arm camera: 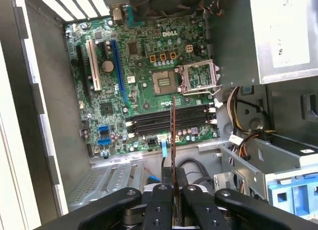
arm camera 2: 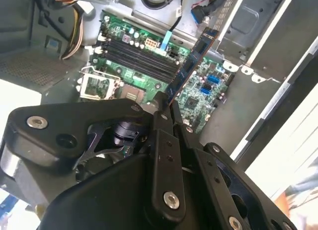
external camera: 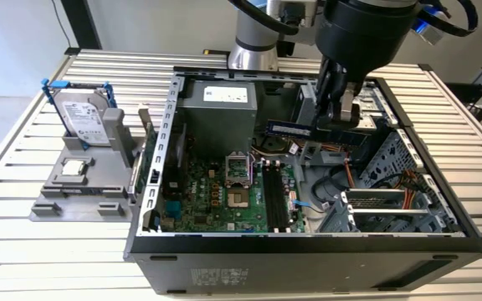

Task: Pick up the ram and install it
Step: 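Pick up the ram and move it above insertion slot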

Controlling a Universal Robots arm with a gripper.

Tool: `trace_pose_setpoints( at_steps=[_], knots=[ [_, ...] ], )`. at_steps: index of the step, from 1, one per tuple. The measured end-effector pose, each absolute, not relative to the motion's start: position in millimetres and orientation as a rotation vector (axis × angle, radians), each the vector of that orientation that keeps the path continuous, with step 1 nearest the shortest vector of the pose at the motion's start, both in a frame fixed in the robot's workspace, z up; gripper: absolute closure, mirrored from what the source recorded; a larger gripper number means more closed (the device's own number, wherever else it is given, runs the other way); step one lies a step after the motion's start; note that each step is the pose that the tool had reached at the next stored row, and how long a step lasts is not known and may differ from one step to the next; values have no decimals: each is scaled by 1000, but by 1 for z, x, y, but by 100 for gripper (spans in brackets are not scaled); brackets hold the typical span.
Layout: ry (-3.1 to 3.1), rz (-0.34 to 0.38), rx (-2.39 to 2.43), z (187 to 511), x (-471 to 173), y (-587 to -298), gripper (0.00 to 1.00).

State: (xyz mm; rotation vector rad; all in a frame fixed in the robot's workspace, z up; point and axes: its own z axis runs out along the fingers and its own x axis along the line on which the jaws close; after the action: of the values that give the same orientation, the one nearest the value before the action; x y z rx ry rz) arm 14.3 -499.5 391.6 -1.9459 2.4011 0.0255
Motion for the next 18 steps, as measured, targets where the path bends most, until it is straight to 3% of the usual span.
trace_pose_setpoints(
  at_steps=[18],
  knots=[
    [2554, 19, -1738, 391, 14, -499, 100]
  ],
)
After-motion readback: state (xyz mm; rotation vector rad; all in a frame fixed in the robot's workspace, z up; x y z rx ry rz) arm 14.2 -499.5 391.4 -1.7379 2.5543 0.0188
